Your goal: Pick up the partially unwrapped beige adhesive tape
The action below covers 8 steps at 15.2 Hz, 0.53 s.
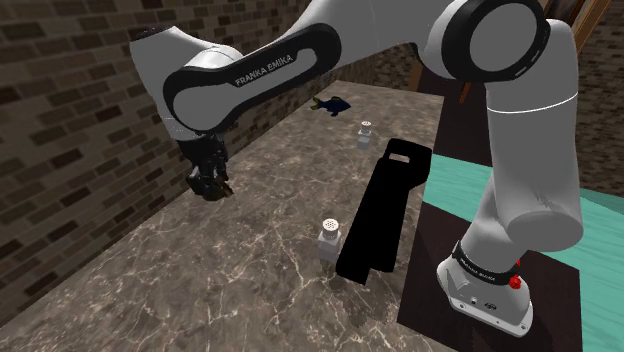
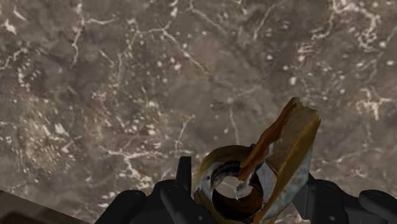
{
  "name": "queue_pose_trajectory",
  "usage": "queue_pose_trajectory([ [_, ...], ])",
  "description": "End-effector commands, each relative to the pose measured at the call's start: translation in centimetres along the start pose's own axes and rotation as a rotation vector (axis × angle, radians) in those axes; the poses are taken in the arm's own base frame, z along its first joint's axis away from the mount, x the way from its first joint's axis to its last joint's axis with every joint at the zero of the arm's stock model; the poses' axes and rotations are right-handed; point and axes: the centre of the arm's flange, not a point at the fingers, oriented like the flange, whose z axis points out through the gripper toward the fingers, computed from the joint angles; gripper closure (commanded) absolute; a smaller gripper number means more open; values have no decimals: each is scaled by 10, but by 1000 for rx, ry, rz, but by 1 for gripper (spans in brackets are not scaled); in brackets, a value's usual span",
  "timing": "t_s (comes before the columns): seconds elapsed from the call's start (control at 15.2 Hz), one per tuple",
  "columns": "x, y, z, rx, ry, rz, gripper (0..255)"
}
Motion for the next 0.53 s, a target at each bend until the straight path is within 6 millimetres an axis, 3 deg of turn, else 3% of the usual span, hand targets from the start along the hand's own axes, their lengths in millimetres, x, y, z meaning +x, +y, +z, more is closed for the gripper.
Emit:
queue_pose_trajectory([
  [0.0,-1,0,-11,0,0,0,255],
  [0.33,-2,2,-37,0,0,0,255],
  [0.46,-2,2,-38,0,0,0,255],
])
